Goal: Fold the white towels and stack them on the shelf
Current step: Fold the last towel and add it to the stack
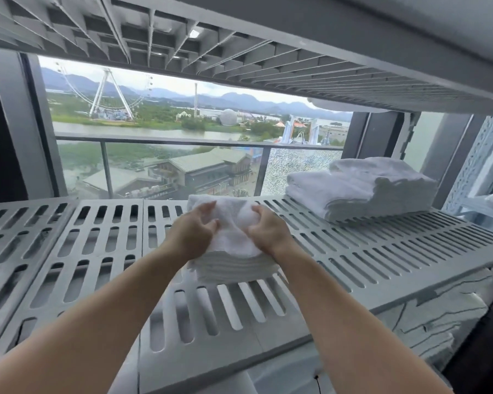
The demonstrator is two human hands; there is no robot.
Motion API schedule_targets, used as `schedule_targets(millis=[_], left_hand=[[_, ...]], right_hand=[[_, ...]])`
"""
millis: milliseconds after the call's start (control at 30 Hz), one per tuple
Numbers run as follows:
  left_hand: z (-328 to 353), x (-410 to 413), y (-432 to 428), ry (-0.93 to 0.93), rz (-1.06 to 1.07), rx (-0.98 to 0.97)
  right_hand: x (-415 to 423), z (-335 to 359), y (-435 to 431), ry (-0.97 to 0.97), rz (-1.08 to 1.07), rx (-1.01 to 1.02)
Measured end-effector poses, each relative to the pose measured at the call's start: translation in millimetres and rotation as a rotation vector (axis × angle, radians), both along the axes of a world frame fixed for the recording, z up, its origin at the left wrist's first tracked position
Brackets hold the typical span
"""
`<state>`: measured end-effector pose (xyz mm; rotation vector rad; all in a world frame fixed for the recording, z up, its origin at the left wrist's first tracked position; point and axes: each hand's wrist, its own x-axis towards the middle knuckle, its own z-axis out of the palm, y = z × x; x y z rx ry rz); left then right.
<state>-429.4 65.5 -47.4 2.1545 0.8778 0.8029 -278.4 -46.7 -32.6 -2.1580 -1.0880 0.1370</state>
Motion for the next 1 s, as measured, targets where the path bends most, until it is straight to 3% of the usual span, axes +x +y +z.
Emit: schedule_targets(millis=[167, 467, 700, 1000], left_hand=[[17.1, 53.7, -21.7, -0.166, 0.072, 0.127], [27.6, 223.2, -74.2, -0.277, 0.129, 0.178], [40.5, 356.1, -85.8, -0.305, 0.177, 0.139], [57.5, 439.5, -58.3, -0.339, 0.229, 0.121]], right_hand=[[45.7, 18.0, -12.0, -0.181, -0.072, 0.310], [209.8, 34.6, -52.4, -0.242, -0.070, 0.495], [345.2, 50.6, -59.9, -0.260, -0.013, 0.459], [432.3, 68.9, -32.1, -0.220, 0.054, 0.414]])
